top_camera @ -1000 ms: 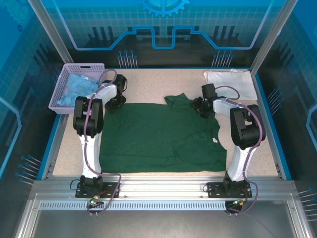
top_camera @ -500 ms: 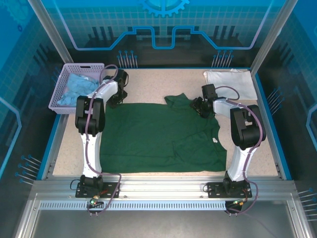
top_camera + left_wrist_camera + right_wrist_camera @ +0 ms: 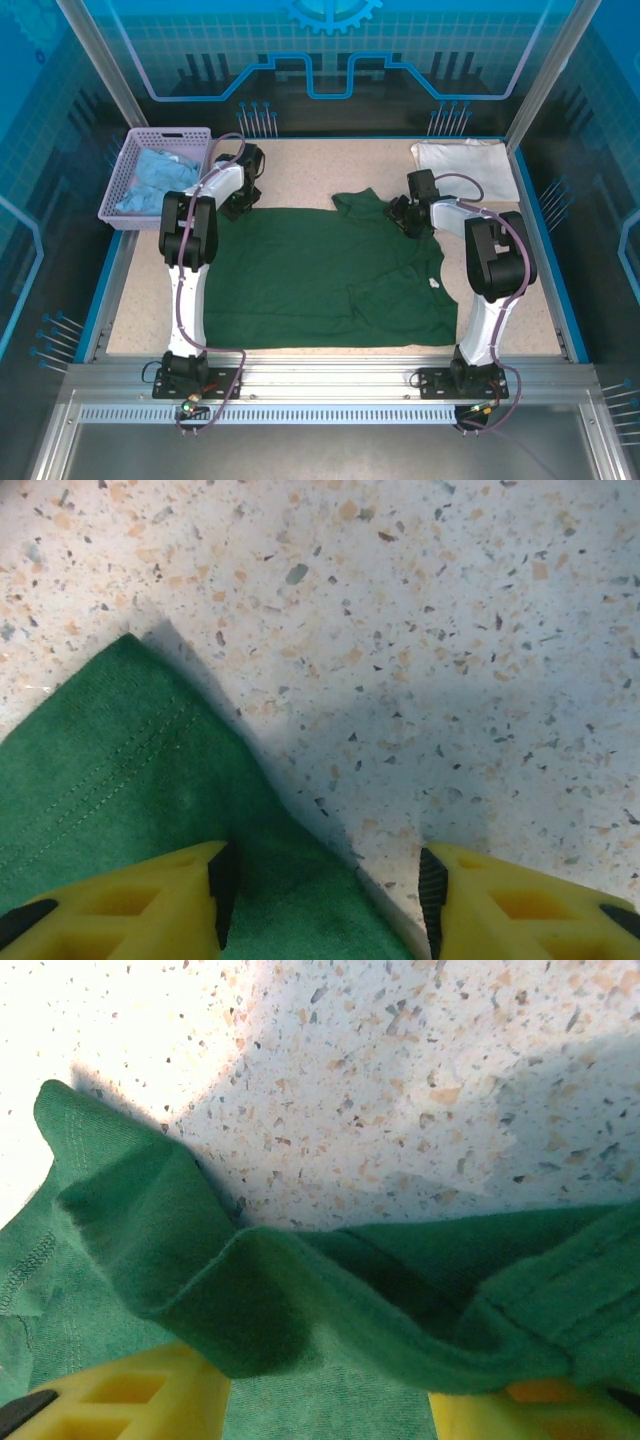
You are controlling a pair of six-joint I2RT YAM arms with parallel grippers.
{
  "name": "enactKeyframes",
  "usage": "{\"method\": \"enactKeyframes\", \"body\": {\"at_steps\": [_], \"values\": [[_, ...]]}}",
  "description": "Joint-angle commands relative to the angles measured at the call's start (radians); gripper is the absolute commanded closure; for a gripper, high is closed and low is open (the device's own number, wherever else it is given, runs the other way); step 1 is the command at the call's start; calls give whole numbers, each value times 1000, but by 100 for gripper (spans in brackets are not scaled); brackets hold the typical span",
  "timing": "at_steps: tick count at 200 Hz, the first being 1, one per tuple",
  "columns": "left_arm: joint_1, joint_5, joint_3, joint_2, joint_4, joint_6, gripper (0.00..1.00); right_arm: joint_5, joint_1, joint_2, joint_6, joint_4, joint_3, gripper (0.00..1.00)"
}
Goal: Fold and stack the t-shirts
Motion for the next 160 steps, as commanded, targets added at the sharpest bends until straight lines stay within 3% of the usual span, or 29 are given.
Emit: {"method": "enactKeyframes", "body": {"at_steps": [1, 30, 55, 90, 131, 160], "values": [[0, -8, 5, 14, -26, 25, 54, -5, -14, -33, -3, -2, 1, 46], [1, -5, 26, 21, -21, 65, 64, 5, -7, -41, -25, -17, 17, 46], [0, -10, 25, 9, -8, 98, 66, -9, 9, -31, -62, -60, 71, 45], [-6, -22, -20, -33, 49, 163, 75, 57, 34, -46, -128, -210, 178, 44], [-20, -31, -109, -87, 162, 219, 86, 70, 75, 60, -200, -446, 401, 42], [-30, -28, -126, -94, 199, 237, 87, 126, 106, 138, -243, -558, 554, 37]]}}
